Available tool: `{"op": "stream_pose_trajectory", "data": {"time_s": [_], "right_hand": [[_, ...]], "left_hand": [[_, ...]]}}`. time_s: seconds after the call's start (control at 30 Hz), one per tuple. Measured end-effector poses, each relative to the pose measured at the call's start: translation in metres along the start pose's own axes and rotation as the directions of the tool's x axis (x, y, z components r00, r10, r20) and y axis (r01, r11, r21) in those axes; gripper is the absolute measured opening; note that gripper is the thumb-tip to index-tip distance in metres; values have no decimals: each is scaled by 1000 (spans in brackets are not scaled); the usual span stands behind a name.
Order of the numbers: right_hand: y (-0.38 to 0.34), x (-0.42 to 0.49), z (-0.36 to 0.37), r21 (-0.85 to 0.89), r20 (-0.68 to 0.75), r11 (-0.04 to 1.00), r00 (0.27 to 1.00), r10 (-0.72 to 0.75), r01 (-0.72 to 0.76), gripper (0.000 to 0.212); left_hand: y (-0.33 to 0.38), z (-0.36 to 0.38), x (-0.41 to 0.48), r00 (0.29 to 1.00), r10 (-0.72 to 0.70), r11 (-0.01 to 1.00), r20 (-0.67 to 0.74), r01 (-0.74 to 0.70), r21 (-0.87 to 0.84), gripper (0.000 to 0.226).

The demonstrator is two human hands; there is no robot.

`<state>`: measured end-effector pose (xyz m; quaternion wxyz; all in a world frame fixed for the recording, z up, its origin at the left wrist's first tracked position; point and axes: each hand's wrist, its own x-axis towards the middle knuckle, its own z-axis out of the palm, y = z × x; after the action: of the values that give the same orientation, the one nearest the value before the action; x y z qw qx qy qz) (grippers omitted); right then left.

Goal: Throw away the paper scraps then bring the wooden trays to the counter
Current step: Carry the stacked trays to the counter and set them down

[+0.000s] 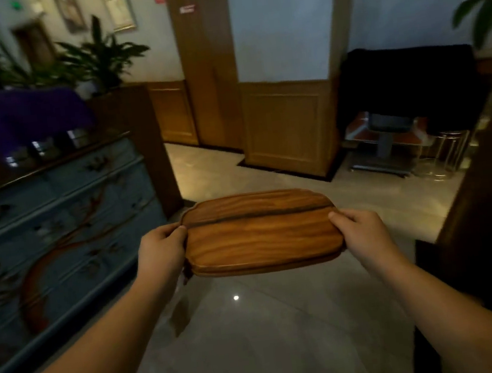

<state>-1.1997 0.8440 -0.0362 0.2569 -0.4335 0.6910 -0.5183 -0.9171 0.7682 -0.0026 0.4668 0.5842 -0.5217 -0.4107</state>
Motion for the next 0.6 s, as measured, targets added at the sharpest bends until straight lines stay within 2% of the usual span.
{"op": "stream_pose_trajectory", "data": {"time_s": [0.13,0.23,0.4,0.6], "right_hand": [[-23,72,71,60,154,997,986,-58,49,29],[-54,119,128,108,273,991,956,-109,82,25],[-100,176,217,157,424,978,884,-194,139,26],[-157,206,332,182,578,955,760,-297,234,30]], "left_hand": [[-5,-35,64,983,-66,996,-170,55,-66,15],[0,-65,104,949,-65,996,-308,43,-75,16],[10,-118,144,889,-61,997,-455,34,-67,18],[4,-196,181,809,-73,997,-584,53,-50,18]]}}
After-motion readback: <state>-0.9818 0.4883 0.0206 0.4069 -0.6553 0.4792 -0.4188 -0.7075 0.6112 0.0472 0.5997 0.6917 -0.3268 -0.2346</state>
